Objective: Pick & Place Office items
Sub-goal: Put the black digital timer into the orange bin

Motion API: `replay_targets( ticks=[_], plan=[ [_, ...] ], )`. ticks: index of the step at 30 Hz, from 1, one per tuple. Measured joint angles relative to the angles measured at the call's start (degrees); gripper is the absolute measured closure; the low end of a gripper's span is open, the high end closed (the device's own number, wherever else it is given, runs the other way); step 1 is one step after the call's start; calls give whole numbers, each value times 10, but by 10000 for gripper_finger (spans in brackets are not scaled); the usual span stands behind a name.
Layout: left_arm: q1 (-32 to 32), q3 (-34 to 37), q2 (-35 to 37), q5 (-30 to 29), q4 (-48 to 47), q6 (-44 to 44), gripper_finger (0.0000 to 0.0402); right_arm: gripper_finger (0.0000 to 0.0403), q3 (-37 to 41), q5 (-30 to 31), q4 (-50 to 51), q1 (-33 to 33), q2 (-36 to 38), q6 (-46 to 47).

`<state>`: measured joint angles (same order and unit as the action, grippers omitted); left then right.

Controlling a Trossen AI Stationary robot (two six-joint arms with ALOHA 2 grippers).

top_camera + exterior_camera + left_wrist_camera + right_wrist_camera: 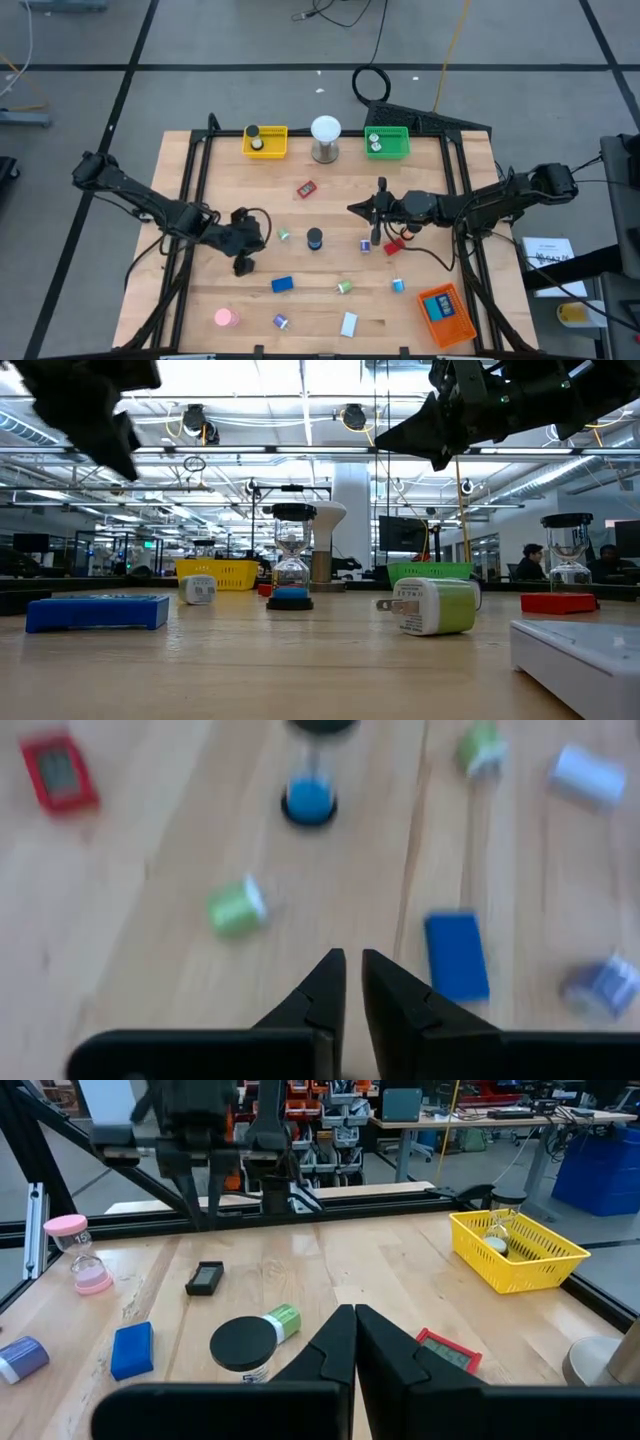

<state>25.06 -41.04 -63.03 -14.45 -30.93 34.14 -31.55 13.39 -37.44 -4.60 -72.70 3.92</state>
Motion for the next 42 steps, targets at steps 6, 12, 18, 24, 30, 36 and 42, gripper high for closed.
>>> replay_targets(
  ticks=[6,12,18,24,30,36,42],
  plan=[
    [28,0,-34,0,-41,21,289,402,0,0,0,0,0,0],
    [65,0,-90,22,-39,22,211,401,0,0,5,0,0,4],
    [106,0,-148,26,-64,29,150,402,0,0,5,0,0,5],
    [137,0,-172,28,-85,67,116,402,0,0,6,0,0,5],
    [153,21,-172,20,-91,104,114,401,0,0,8,0,0,12],
    [163,74,-170,21,-42,141,134,402,0,0,8,0,0,14],
    [168,86,-170,26,-19,148,180,402,0,0,8,0,0,13]
  ],
)
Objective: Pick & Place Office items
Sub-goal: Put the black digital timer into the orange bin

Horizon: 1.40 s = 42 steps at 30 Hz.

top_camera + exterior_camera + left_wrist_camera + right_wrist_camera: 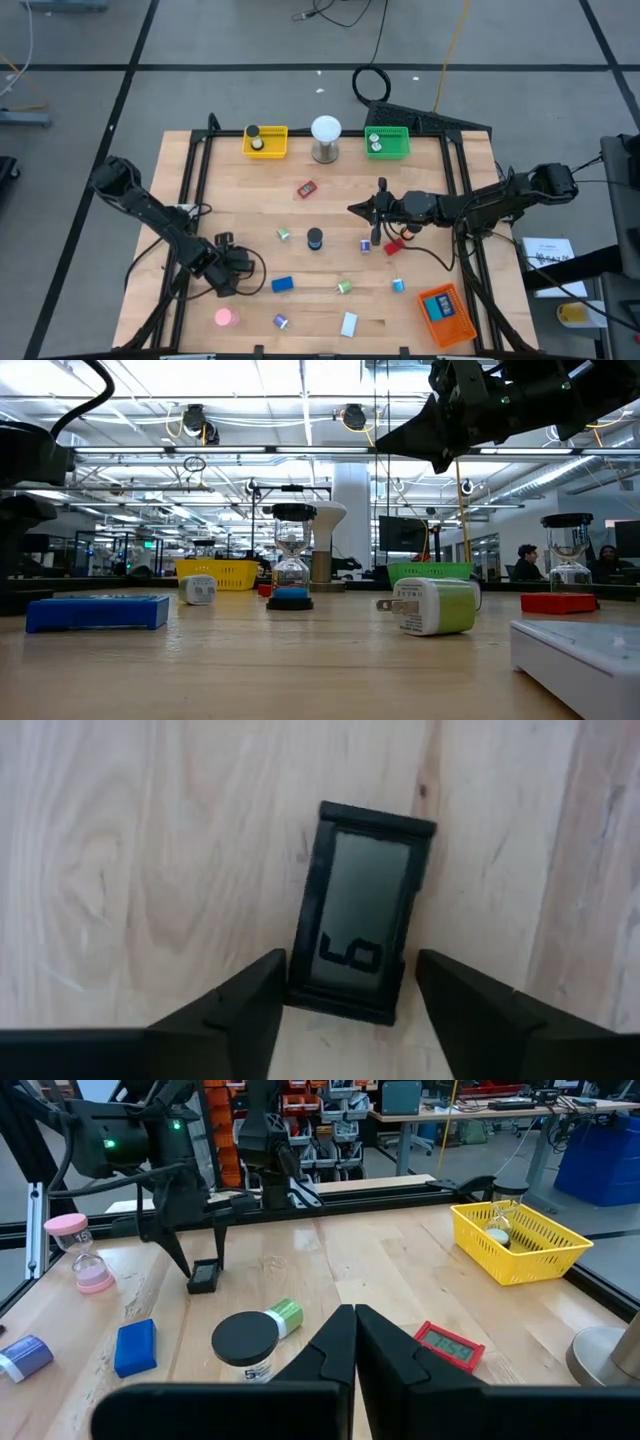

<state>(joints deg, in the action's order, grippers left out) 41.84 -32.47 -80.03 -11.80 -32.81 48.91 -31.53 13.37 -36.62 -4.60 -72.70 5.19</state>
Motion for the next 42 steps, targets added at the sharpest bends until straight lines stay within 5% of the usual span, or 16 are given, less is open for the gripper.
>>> replay_targets(
  ticks=[5,10,15,19,25,31,36,42],
  plan=[
    [7,0,0,-3,0,1,241,401,0,0,0,0,0,0],
    [16,3,21,-32,0,2,247,402,0,0,0,0,0,0],
    [24,5,57,-157,30,7,247,402,0,0,0,0,0,0],
    [21,37,66,-235,205,-72,247,402,0,0,0,0,0,0],
    [-19,142,61,-258,614,-257,246,393,0,1,-11,-4,0,1],
    [-86,193,28,-220,905,-390,244,358,0,0,-101,-40,-15,-21],
    [-176,155,-1,-126,972,-435,244,303,-8,-1,-191,-67,-62,-43],
    [-278,88,-34,-32,973,-439,244,220,-59,-2,-184,-67,-116,-13]
  ],
)
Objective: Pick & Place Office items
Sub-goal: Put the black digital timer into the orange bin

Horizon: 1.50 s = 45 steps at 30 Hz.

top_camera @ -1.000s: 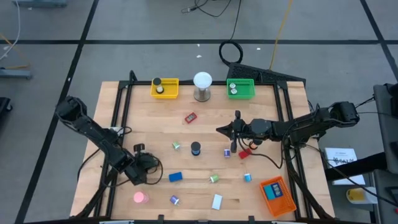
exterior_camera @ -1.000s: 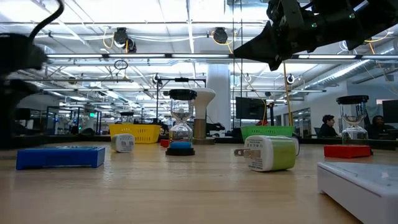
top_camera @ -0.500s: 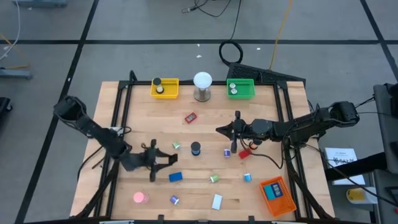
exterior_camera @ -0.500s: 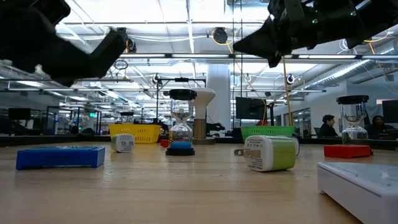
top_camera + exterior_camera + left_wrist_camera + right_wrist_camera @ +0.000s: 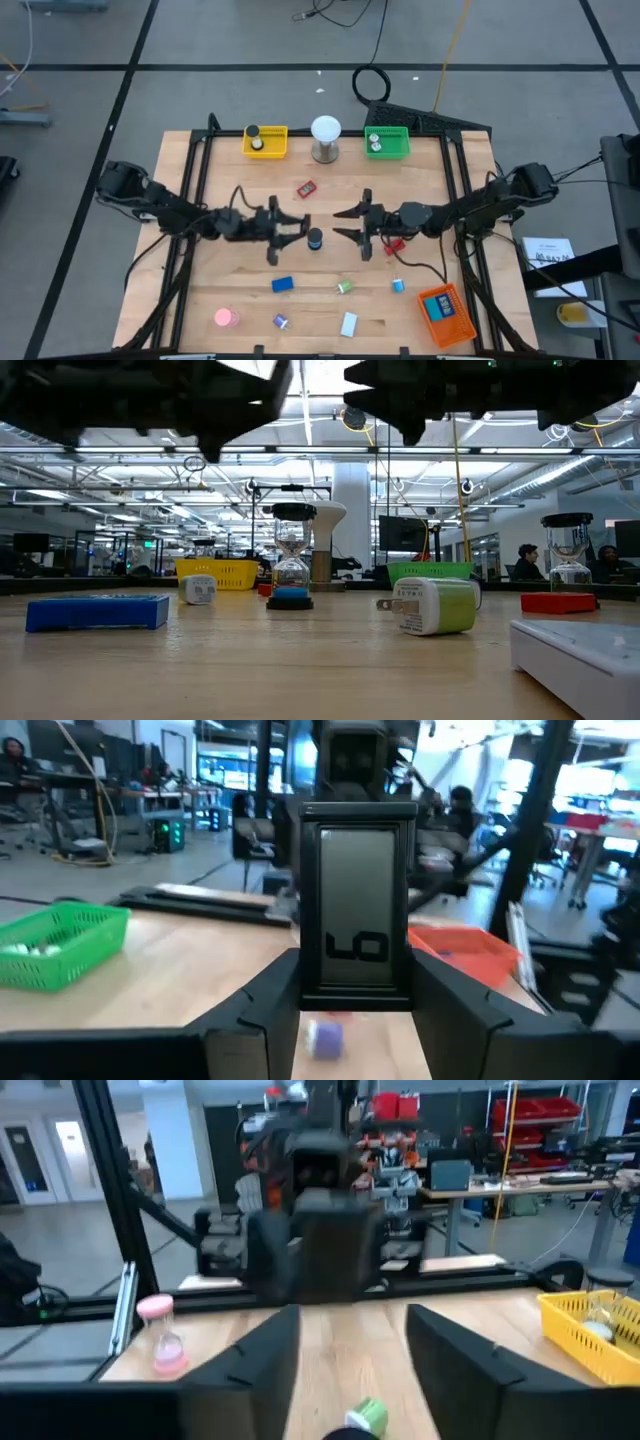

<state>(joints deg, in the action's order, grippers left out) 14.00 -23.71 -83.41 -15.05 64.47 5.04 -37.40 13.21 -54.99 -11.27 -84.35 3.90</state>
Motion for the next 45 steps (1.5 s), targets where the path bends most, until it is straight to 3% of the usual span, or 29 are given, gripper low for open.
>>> replay_targets(
  ticks=[9,16,24,34,39,45],
  plan=[
    [-53,-68,-63,66,0,16,243,114,-24,0,-5,5,-16,36],
    [-53,-124,-129,90,-2,15,243,95,-24,-29,-22,19,-20,51],
    [-53,-153,-149,93,3,1,243,134,-23,-44,-30,19,-20,30],
    [-54,-154,-149,99,3,-3,243,253,-23,-46,-54,17,-20,9],
    [-52,-154,-149,84,-1,-17,225,255,-23,-45,-49,17,-20,-2],
    [-49,-154,-124,61,-50,-32,159,255,-23,-38,-24,17,-20,-7]
  ],
)
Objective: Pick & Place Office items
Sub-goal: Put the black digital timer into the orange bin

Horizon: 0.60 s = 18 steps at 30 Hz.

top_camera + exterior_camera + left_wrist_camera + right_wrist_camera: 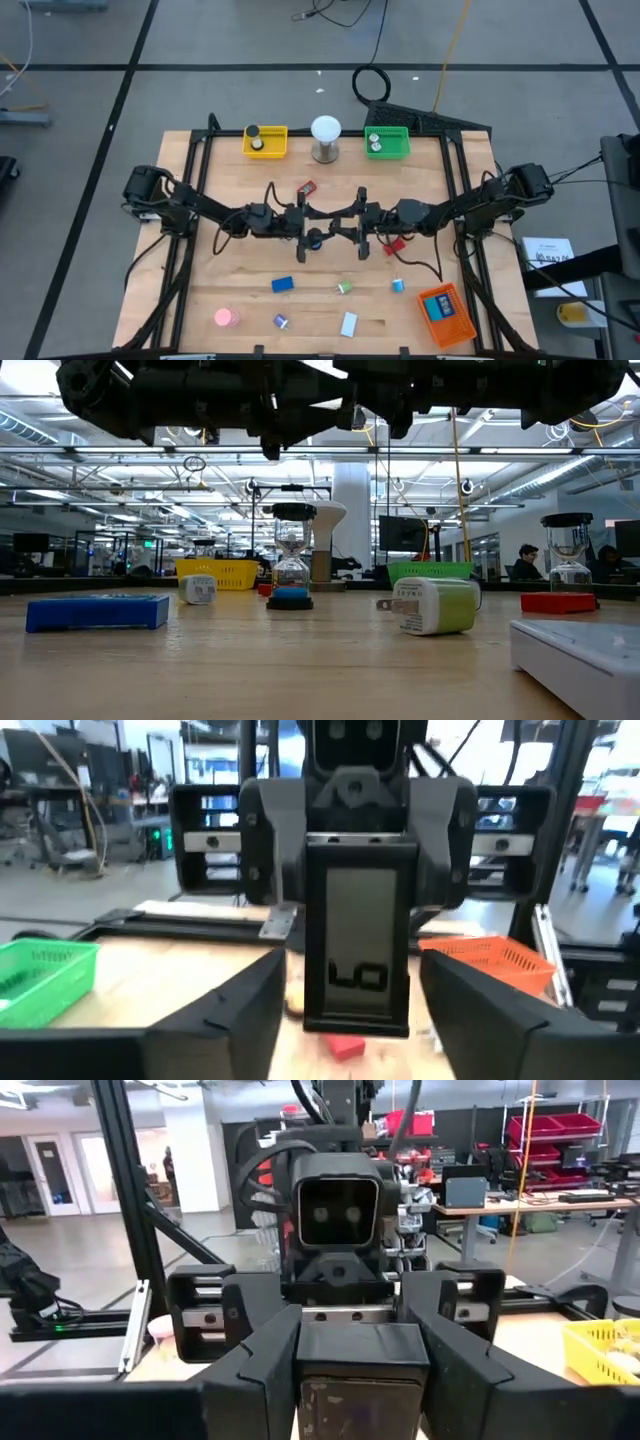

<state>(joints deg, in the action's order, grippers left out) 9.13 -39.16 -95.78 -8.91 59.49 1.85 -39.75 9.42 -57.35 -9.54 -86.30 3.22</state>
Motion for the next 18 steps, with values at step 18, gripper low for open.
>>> replay_targets(
  ticks=[18],
  plan=[
    [68,141,132,-127,-90,-28,220,255,-68,179,292,-27,67,6]
  ],
)
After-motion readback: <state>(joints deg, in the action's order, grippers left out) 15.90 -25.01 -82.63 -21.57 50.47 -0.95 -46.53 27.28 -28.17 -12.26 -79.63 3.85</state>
